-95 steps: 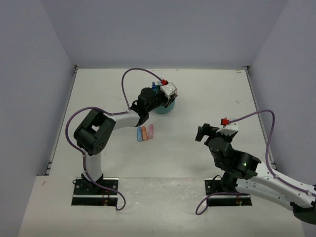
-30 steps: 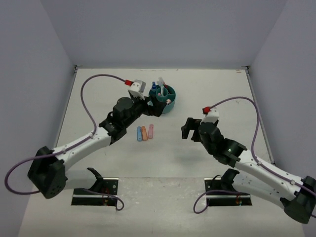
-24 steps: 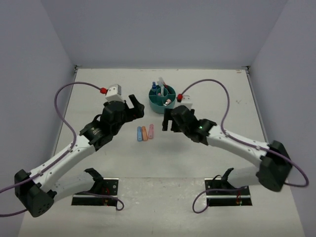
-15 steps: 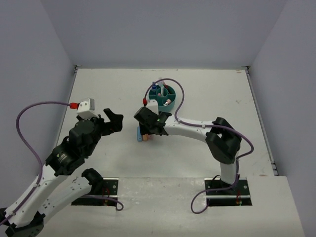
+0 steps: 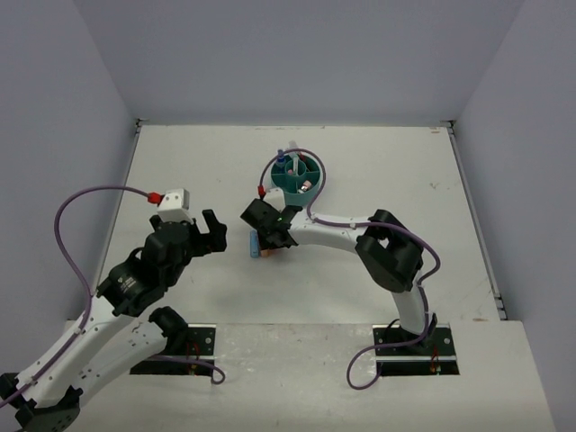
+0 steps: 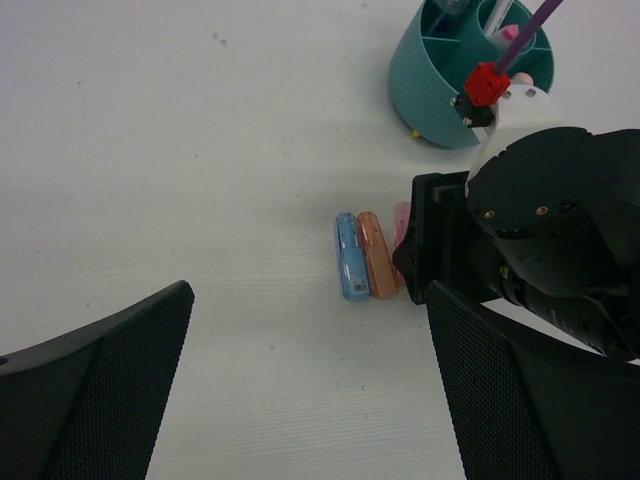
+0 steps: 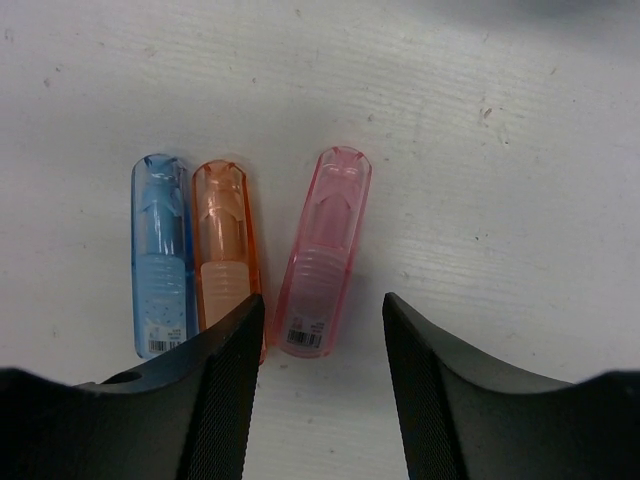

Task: Sort the stationery into containers
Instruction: Pick up the pen from the center of the board.

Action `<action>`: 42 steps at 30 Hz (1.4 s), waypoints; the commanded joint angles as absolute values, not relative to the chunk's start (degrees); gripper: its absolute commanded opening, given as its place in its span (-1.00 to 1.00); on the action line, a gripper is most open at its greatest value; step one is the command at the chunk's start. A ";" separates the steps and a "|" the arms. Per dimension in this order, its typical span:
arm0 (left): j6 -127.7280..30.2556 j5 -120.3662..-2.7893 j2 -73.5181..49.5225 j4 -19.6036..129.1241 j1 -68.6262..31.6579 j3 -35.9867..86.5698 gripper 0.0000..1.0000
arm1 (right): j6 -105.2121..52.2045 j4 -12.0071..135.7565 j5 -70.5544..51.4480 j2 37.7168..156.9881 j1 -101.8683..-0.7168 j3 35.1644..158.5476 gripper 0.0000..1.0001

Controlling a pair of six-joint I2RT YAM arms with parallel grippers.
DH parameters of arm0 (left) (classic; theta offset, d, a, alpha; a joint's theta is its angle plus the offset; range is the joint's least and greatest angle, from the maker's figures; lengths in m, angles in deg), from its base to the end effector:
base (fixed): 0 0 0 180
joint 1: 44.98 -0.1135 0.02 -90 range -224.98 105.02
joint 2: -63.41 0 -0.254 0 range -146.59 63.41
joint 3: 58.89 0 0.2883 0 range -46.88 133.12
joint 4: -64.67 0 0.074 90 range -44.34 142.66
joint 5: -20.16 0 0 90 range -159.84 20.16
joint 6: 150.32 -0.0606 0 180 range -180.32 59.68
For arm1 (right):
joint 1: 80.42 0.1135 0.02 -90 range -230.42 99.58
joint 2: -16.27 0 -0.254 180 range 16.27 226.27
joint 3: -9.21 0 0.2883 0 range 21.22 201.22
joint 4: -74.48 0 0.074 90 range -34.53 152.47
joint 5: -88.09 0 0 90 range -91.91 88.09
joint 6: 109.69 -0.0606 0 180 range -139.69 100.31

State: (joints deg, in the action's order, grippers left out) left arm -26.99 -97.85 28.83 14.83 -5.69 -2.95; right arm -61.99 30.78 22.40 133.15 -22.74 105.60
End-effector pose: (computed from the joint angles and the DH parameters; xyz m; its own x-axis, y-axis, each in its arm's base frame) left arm 0.1662 -0.0992 0.3019 -0.4400 -0.2668 -0.8575 -0.0026 0.9552 -0.2959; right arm 0.2676 0.3764 0.1228 -0.8098 -0.1328 -0.5714 -0.1748 0.9844 0.0189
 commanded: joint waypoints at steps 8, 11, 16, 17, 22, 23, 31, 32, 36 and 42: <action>-28.40 -97.63 31.84 15.65 -5.68 -3.53 1.00 | -62.21 33.04 19.14 135.32 -24.59 103.47 -0.49; -27.23 -97.39 30.97 15.72 -5.68 -3.23 1.00 | -61.14 33.52 19.54 132.92 -24.45 101.13 -0.74; -20.71 -86.34 28.67 25.17 -5.61 -7.43 1.00 | -53.79 41.47 24.01 121.82 -22.65 91.61 -1.00; -19.29 -84.88 28.44 26.97 -5.61 -9.16 1.00 | -51.81 42.86 24.54 118.88 -21.91 90.32 -1.00; -14.53 -64.33 25.67 61.26 -5.70 -21.72 1.00 | -35.12 72.25 26.03 97.29 -15.99 67.90 -1.00; -14.16 -62.87 24.02 64.21 -5.72 -22.02 1.00 | -33.69 74.54 26.18 94.89 -15.20 66.19 -1.00; -10.07 -55.41 9.69 78.50 -5.78 -21.72 0.87 | -28.36 83.06 30.92 87.05 -9.07 60.13 -1.00; -10.12 -55.27 9.08 78.96 -5.78 -21.65 0.83 | -28.23 83.12 31.34 86.88 -8.75 60.30 -1.00; -10.04 -55.60 8.22 80.86 -5.78 -23.05 0.41 | -27.60 83.65 31.66 85.71 -8.00 60.60 -1.00; -11.31 -56.95 7.26 80.45 -5.70 -23.07 -0.55 | -27.08 83.91 29.83 85.44 -7.48 60.94 -1.00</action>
